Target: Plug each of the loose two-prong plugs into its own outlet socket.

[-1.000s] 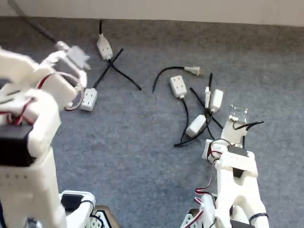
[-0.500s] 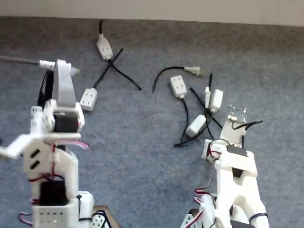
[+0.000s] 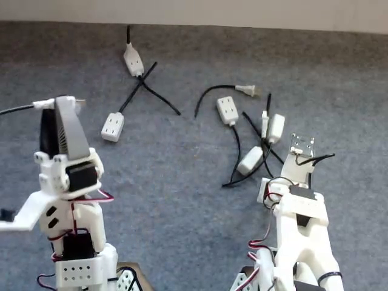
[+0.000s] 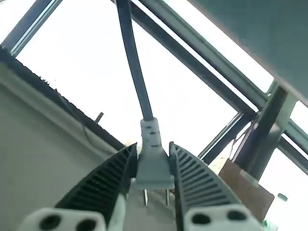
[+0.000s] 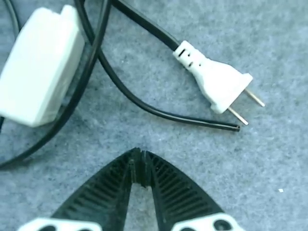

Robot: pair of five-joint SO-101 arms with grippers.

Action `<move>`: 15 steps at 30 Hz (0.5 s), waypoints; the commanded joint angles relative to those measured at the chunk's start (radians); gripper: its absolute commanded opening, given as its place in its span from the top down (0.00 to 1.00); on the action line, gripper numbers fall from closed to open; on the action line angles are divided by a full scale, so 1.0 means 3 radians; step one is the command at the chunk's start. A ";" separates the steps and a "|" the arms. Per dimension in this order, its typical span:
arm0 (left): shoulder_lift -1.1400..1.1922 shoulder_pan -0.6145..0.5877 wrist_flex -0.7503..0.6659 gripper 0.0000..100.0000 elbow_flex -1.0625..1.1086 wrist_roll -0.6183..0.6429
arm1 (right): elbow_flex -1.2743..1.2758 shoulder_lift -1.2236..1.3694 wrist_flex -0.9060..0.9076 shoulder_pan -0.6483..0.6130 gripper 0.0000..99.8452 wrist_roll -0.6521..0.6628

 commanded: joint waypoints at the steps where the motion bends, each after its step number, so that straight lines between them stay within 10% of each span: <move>1: -0.0023 -0.0028 0.0660 0.99 0.0059 0.0005 | -0.0013 0.0003 -0.0049 -0.0043 0.99 0.0041; 8: -0.0013 0.0095 0.1115 0.99 0.0059 0.0164 | -0.0049 -0.0033 -0.0033 -0.0340 0.99 0.0031; 15: -0.0028 0.0146 0.1524 0.99 0.0059 0.2025 | -0.0100 -0.0038 -0.0023 -0.1169 0.99 0.0041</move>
